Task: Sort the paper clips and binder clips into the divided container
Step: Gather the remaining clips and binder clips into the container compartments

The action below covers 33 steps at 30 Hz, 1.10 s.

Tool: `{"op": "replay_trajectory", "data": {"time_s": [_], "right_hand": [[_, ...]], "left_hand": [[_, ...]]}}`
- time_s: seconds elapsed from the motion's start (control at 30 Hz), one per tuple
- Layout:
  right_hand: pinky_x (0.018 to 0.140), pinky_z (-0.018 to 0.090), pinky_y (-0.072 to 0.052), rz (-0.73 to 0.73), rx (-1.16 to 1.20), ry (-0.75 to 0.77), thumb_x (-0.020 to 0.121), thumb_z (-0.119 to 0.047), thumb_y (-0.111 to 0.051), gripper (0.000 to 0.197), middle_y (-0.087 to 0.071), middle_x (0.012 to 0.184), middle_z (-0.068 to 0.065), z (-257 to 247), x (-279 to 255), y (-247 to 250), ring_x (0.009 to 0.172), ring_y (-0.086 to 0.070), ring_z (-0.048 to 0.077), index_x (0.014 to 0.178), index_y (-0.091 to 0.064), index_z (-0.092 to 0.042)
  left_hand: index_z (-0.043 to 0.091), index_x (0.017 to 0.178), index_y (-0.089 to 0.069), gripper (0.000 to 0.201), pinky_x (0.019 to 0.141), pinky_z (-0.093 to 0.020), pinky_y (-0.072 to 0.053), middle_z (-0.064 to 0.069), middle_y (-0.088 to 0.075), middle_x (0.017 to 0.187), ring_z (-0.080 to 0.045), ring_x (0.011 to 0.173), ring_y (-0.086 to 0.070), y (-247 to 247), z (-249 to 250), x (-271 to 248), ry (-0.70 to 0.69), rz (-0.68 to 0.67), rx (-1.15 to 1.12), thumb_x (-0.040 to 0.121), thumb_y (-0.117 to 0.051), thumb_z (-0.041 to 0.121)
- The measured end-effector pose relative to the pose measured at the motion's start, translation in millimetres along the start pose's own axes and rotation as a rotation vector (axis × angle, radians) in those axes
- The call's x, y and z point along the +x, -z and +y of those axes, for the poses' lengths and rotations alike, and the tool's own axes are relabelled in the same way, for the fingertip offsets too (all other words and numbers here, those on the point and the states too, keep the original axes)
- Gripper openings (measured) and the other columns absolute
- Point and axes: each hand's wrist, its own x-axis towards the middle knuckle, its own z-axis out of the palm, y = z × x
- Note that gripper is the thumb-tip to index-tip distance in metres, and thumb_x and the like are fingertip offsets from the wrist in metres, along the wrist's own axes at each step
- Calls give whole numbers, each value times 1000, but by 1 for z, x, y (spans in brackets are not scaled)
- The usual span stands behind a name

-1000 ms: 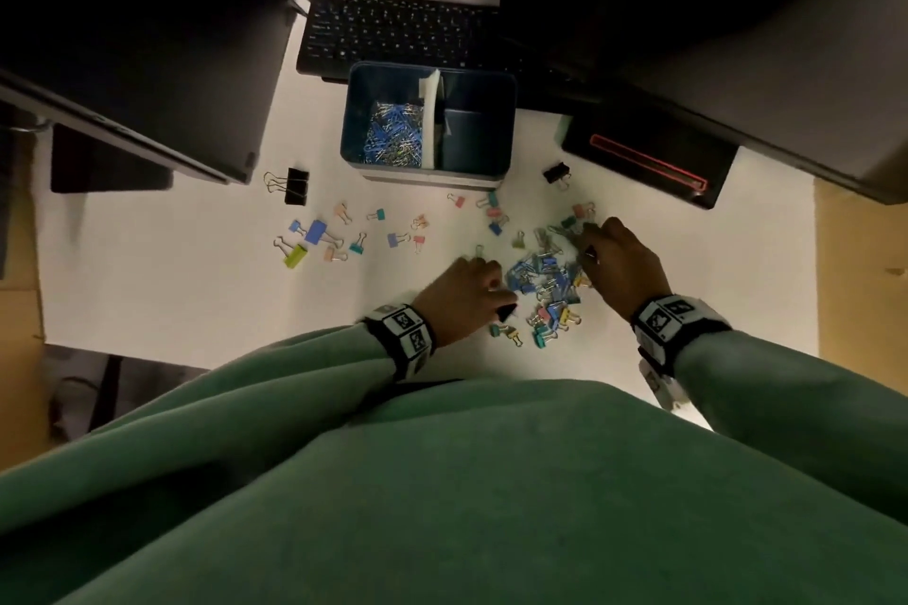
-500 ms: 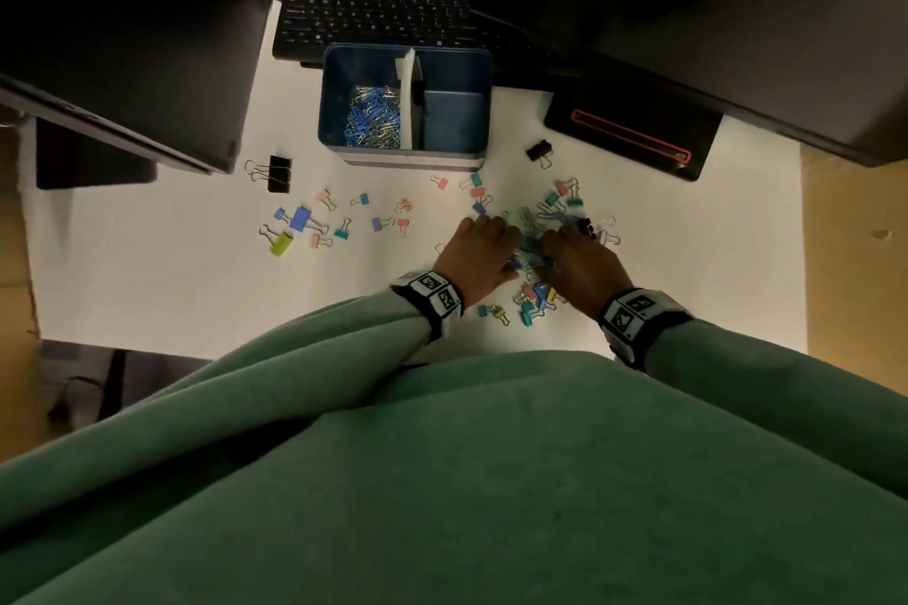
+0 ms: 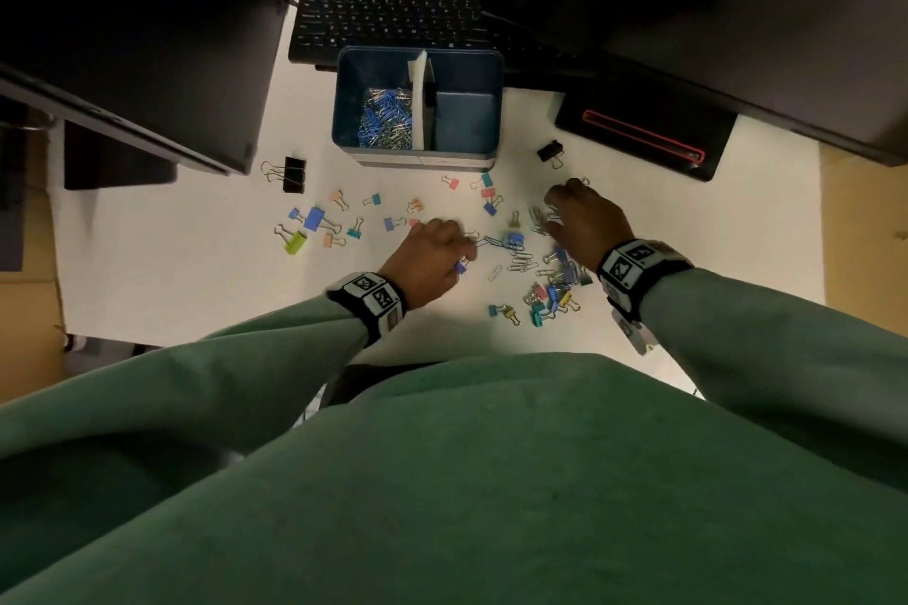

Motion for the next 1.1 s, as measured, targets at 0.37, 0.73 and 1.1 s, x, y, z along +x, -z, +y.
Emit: {"op": "replay_trajectory", "data": {"time_s": [0.37,0.73,1.1], "right_hand": [[78,34,-46,-42,189,-60,85,-4,-58,14,-65,100,17,-9,8,-10,93,-61,34,98,-62,-2],[71,26,-55,26,714,-37,84,-9,-67,11,-69,77,-4,-43,-4,56,70,-68,11,92,-67,-16],[64,32,-58,136,922,289,82,-2,-64,11,-65,81,10,-162,77,114,69,-66,21,92,-64,-7]], "left_hand": [[7,116,-54,26,89,-39,-41,-14,-60,113,-31,101,-56,-2,38,49,141,13,118,91,-56,13],[9,100,-64,11,70,-31,-54,-10,-64,96,-23,78,-63,36,20,19,149,123,-424,93,-58,16],[16,97,-66,11,63,-32,-56,-3,-65,80,-10,67,-64,138,-60,1,402,562,-789,92,-57,11]]}}
